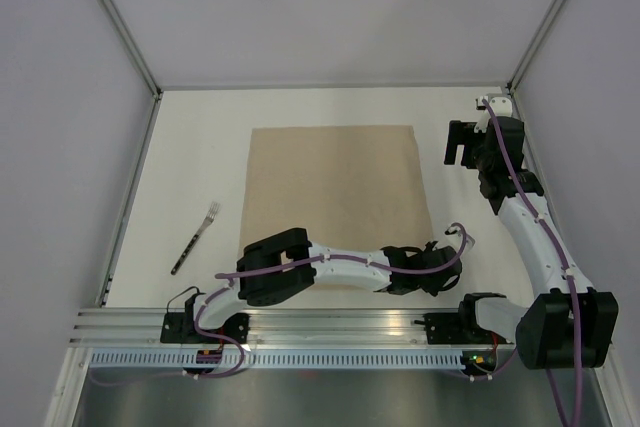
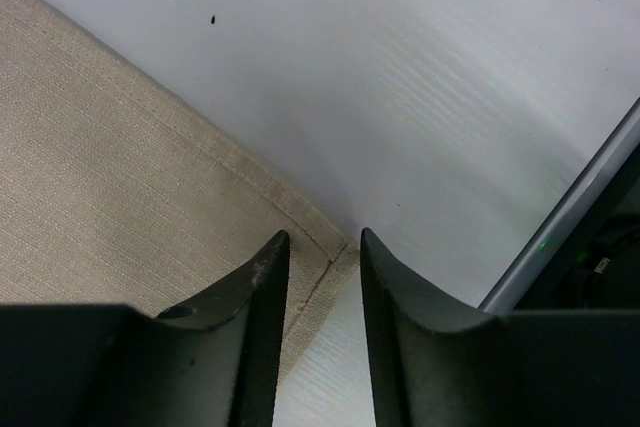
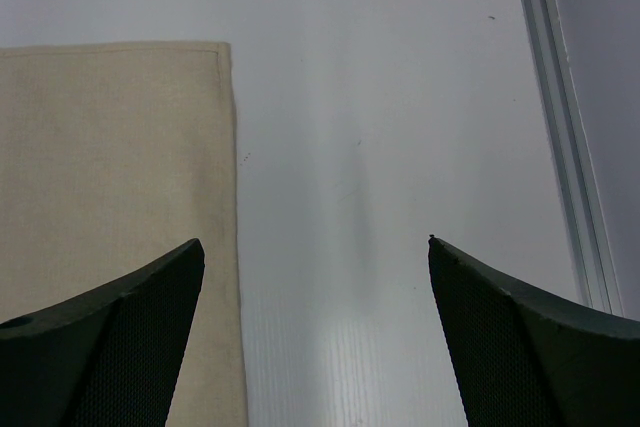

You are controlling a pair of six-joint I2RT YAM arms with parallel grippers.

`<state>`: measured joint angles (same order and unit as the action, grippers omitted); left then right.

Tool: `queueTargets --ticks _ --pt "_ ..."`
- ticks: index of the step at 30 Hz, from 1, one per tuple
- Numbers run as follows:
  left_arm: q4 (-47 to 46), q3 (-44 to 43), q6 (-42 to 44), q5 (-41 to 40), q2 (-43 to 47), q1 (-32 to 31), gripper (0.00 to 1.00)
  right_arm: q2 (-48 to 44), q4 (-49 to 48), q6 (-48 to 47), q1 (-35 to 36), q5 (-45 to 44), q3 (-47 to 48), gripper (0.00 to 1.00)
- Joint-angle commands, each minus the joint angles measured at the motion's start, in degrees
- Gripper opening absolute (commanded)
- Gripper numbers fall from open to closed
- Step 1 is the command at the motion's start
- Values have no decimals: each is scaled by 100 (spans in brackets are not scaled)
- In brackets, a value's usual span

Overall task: Fold the napkin, place the utensils inside, and roll it up
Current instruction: Fold the napkin

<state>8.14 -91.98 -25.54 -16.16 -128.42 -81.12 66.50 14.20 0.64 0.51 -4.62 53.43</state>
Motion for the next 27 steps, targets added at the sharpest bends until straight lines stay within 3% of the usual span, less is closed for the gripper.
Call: queueTargets --ticks 1,13,20,22,23,27 --pt "-76 -65 -250 52 -166 -53 37 21 -13 -160 -16 -118 177 98" --pt "-23 -127 -109 -10 -131 -53 3 74 13 -170 -16 -118 194 98" --pt "-23 -144 5 -10 -8 -53 2 74 22 -179 -8 -118 194 98" --pt "-41 -136 23 -10 45 -53 14 74 13 -188 -8 -109 194 98" --pt "-49 -101 23 -10 97 -53 25 82 22 -188 -16 -100 194 98" --pt "-85 -48 58 -10 177 -53 39 82 31 -188 -8 -83 203 98"
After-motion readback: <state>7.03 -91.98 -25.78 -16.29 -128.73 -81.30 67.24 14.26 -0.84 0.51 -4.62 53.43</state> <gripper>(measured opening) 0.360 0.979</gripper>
